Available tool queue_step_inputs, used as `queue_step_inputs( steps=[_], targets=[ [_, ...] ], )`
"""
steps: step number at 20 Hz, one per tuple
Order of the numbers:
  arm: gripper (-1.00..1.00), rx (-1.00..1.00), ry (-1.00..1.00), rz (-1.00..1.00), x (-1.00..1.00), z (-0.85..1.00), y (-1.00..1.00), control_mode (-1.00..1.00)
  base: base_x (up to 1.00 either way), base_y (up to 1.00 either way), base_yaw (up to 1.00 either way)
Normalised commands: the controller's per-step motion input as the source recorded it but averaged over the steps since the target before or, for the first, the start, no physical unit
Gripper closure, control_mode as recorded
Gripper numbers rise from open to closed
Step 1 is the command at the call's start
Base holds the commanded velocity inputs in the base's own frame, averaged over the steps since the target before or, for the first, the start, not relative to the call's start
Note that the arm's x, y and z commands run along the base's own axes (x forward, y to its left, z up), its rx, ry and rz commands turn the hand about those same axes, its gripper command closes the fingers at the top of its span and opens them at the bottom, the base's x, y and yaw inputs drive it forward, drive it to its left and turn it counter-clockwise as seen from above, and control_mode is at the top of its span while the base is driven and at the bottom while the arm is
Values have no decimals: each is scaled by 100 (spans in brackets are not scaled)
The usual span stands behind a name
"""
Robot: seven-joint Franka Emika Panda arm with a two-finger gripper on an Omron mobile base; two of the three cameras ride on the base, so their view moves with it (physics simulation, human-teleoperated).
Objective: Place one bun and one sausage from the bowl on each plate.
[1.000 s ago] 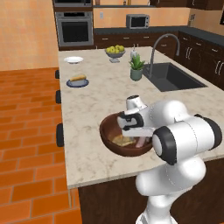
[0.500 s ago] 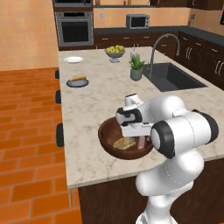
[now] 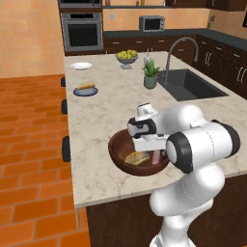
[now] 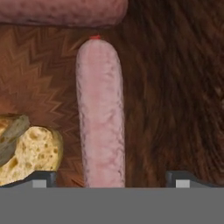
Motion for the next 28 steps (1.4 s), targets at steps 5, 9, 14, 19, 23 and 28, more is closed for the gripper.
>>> queue_step_inputs(
  steps=[5,9,14,19,23,28],
  targets=[
    [-100,0,1,0,-3,3,0,-100,0,0,0],
    [-100,0,4,0,-38,-1,0,-100,0,0,0],
    [-100,0,0,0,-39,1,0,-100,0,0,0],
    [-100,0,0,1,-9,-1,0,-100,0,0,0],
    [-100,0,-2,7,3,-30,0,-100,0,0,0],
    [-100,0,-5,12,22,-41,9,-100,0,0,0]
  ],
)
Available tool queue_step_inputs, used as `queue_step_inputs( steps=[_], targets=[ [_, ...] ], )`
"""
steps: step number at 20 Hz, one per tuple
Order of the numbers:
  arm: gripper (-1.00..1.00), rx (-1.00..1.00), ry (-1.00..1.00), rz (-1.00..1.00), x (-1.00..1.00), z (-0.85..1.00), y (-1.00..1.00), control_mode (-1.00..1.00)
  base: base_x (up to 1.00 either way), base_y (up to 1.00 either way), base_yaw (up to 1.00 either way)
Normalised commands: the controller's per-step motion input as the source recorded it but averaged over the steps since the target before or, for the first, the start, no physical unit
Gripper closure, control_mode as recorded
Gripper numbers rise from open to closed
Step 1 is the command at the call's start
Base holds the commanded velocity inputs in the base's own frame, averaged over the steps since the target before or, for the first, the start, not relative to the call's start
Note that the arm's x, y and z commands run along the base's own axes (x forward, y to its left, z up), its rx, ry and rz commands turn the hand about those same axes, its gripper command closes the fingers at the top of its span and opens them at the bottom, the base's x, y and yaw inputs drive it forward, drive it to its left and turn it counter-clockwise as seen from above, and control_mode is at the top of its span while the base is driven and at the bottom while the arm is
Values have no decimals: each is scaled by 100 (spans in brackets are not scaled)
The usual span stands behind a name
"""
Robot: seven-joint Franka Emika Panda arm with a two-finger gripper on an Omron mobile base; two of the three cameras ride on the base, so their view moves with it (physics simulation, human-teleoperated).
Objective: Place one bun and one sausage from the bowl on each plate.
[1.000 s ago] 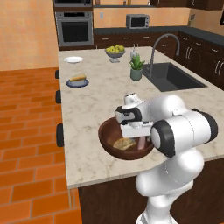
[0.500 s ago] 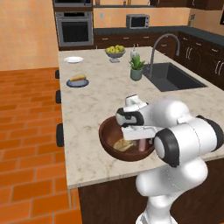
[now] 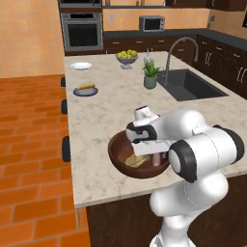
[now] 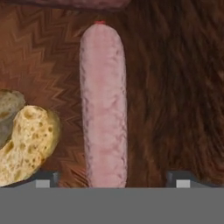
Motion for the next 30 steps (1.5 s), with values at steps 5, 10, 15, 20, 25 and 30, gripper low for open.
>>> queue_step_inputs(
  steps=[5,10,15,20,25,30],
  targets=[
    [-100,4,-15,13,14,-56,0,-100,0,0,0],
    [-100,9,-17,13,7,-74,0,-100,0,0,0],
    [-100,14,-16,11,1,-73,11,-100,0,0,0],
    [-100,2,-3,3,4,-57,53,-100,0,0,0],
    [-100,0,-5,2,0,-98,-2,-100,0,0,0],
    [-100,-7,-1,0,-1,-100,-13,-100,0,0,0]
  ],
)
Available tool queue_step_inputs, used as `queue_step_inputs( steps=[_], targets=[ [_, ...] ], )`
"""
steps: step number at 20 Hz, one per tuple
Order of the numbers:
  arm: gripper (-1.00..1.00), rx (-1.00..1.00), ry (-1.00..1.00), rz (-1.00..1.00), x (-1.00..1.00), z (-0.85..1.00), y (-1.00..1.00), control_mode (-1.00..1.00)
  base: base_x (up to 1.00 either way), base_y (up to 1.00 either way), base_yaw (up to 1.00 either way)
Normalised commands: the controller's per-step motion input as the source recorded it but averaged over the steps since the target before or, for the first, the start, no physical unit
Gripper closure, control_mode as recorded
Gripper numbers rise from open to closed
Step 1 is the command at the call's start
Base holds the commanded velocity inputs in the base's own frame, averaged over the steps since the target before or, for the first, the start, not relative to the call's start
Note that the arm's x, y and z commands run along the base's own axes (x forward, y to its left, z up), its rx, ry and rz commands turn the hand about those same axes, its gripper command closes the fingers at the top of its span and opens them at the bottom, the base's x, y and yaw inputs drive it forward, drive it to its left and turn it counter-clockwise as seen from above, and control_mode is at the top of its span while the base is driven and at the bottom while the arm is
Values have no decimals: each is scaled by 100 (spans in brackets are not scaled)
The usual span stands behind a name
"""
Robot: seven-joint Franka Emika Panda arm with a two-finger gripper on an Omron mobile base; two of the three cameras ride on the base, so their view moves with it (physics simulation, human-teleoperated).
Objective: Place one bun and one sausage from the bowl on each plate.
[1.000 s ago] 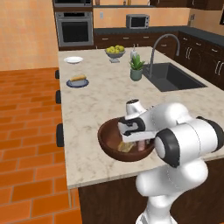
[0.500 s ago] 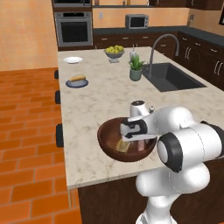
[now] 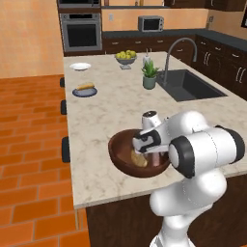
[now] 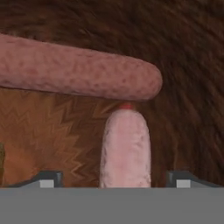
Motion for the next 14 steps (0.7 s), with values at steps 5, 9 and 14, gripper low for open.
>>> queue_step_inputs(
  steps=[5,9,14],
  targets=[
    [-100,-17,0,0,-12,-100,0,-100,0,0,0],
    [100,-19,0,0,-17,-100,0,-100,0,0,0],
    [100,-12,1,-2,-31,-97,7,-100,0,0,0]
  ],
)
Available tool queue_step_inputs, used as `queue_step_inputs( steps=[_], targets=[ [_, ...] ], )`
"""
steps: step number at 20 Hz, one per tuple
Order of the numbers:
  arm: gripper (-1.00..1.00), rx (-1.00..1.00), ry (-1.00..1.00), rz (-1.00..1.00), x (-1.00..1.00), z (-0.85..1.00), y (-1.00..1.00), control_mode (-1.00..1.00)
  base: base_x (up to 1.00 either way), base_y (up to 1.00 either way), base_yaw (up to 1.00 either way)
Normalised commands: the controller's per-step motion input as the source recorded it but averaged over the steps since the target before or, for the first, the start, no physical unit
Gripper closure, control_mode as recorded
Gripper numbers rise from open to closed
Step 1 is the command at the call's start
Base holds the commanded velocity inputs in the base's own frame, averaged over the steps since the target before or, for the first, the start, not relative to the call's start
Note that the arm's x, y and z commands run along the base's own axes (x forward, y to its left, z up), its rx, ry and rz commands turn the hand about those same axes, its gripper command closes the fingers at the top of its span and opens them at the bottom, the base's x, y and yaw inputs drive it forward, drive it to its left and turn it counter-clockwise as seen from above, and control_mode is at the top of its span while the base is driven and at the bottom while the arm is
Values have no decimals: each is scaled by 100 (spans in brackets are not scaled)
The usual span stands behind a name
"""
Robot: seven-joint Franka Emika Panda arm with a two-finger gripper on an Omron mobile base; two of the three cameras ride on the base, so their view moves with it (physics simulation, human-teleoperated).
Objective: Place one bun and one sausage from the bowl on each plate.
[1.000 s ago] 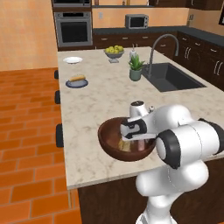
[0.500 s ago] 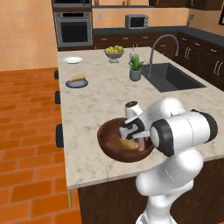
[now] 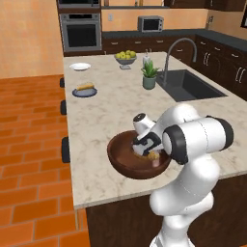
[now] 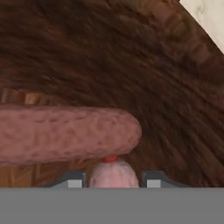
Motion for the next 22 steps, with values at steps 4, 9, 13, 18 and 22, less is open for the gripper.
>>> queue_step_inputs(
  steps=[4,9,13,18,22],
  targets=[
    [100,0,0,-5,-23,17,6,-100,0,0,0],
    [100,1,3,0,-29,96,6,-100,0,0,0],
    [100,12,1,0,-26,97,0,-100,0,0,0],
    [100,19,0,0,-64,85,0,-100,0,0,0],
    [100,21,0,3,-87,70,0,-100,0,0,0]
  ],
)
